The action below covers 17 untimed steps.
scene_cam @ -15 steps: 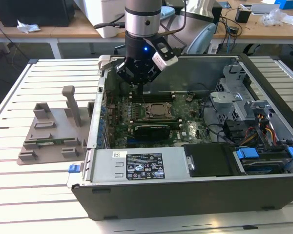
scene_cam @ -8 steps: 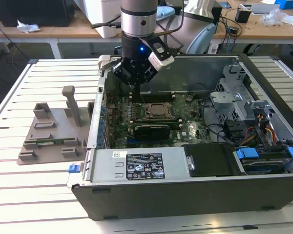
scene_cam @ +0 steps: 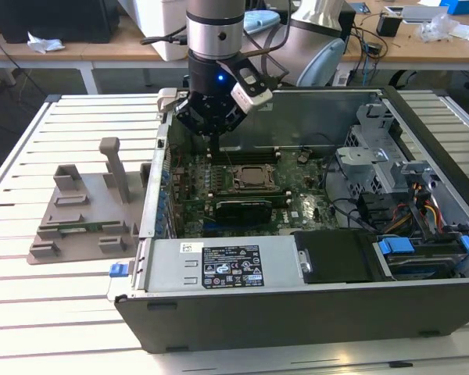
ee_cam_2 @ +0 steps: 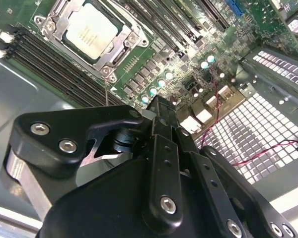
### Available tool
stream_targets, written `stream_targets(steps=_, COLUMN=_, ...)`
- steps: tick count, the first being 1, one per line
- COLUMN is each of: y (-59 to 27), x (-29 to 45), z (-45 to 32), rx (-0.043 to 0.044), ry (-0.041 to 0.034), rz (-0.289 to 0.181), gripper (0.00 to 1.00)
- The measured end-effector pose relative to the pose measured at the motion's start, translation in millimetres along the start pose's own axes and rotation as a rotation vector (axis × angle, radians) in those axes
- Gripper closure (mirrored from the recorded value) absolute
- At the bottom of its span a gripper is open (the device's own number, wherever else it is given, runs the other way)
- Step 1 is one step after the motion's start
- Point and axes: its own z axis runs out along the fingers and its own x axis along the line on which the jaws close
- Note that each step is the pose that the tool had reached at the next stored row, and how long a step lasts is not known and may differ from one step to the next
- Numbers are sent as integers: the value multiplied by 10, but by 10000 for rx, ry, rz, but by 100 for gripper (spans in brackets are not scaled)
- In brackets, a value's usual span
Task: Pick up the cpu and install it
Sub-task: 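Install the first cpu locking lever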
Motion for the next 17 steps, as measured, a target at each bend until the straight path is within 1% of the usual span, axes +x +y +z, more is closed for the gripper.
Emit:
stream_targets(steps=4, y=25, x=51, z=2, rx=1, ry=1, rz=1, gripper=89)
stream_targets(steps=13, y=43, x=117, z=7, rx=2, ry=2, rz=1, gripper=89)
stream_targets(steps=17, y=53, x=139, z=21, rx=-1, ry=-1, rz=1, gripper=89)
